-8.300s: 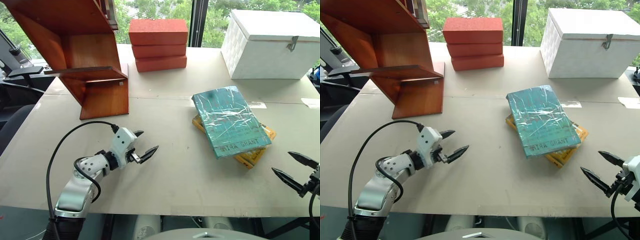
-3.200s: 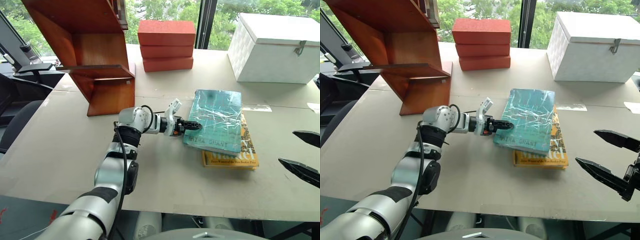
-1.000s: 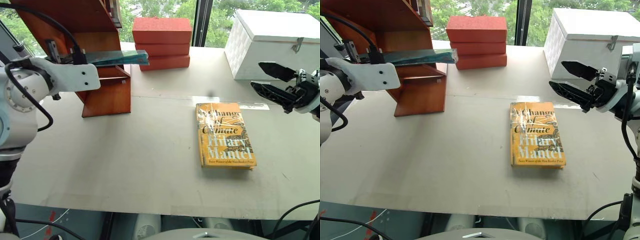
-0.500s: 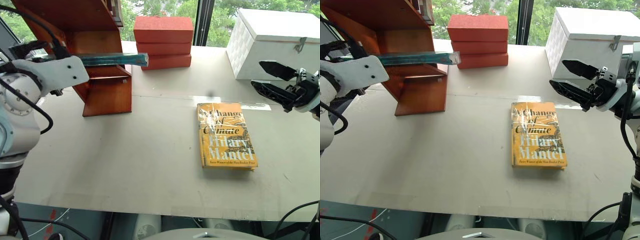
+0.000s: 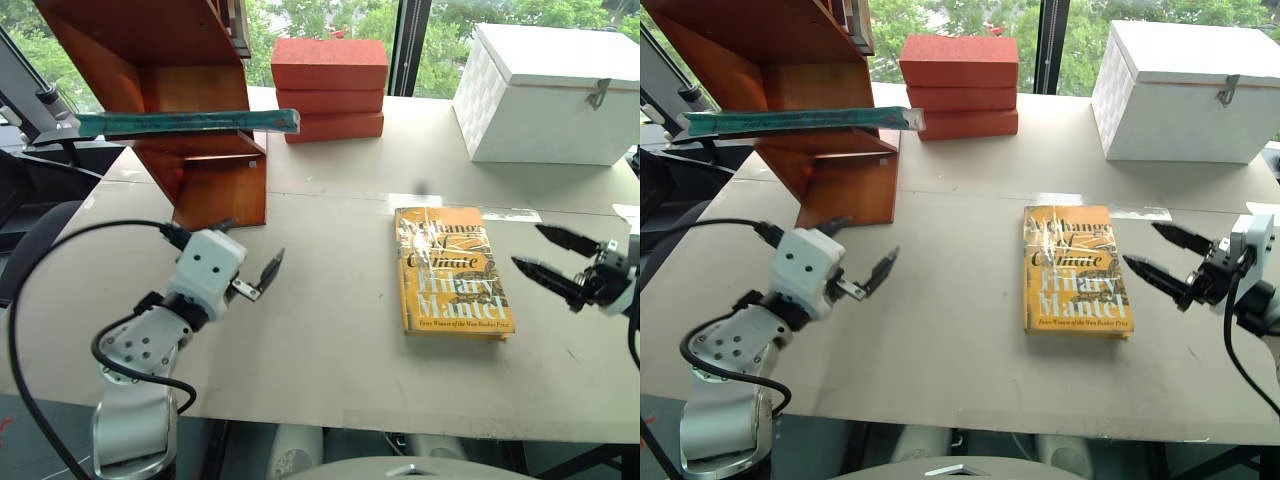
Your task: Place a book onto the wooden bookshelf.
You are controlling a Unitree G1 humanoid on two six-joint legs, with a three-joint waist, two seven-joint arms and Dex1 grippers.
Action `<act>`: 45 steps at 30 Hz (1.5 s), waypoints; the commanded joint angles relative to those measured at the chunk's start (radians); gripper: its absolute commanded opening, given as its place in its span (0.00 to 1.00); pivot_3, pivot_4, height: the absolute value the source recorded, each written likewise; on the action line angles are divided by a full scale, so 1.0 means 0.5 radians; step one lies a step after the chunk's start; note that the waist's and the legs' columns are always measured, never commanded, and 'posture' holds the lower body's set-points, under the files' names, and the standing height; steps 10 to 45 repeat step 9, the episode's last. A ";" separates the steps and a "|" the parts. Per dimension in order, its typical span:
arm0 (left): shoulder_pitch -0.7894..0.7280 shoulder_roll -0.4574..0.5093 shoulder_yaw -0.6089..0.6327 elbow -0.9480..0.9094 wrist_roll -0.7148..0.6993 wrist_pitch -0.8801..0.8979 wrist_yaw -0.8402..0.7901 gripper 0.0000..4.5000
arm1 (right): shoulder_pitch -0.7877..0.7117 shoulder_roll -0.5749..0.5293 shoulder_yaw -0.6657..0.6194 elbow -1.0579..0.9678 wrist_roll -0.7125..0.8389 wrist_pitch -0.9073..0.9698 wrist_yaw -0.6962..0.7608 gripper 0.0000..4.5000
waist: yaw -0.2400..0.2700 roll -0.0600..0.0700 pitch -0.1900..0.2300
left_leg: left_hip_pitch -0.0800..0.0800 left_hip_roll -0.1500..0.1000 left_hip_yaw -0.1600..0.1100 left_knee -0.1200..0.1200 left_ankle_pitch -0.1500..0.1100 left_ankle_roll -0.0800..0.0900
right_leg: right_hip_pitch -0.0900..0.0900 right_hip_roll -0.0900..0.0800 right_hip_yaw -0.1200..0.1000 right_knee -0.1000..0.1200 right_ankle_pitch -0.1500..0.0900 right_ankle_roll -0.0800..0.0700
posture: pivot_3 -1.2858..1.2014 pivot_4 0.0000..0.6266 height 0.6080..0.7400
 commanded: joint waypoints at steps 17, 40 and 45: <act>0.162 0.122 -0.129 0.616 -0.201 -0.451 -0.034 0.99 | 0.442 0.216 -0.034 0.141 -0.423 -0.578 -0.086 1.00 | -0.010 0.008 -0.011 | 0.006 0.000 0.001 0.009 -0.001 -0.002 | 0.008 -0.004 0.001 -0.003 -0.001 0.000 | 0.52 0.24 0.85; 0.162 0.122 -0.129 0.616 -0.201 -0.451 -0.034 0.99 | 0.442 0.216 -0.034 0.141 -0.423 -0.578 -0.086 1.00 | -0.010 0.008 -0.011 | 0.006 0.000 0.001 0.009 -0.001 -0.002 | 0.008 -0.004 0.001 -0.003 -0.001 0.000 | 0.52 0.24 0.85; 0.162 0.122 -0.129 0.616 -0.201 -0.451 -0.034 0.99 | 0.442 0.216 -0.034 0.141 -0.423 -0.578 -0.086 1.00 | -0.010 0.008 -0.011 | 0.006 0.000 0.001 0.009 -0.001 -0.002 | 0.008 -0.004 0.001 -0.003 -0.001 0.000 | 0.52 0.24 0.85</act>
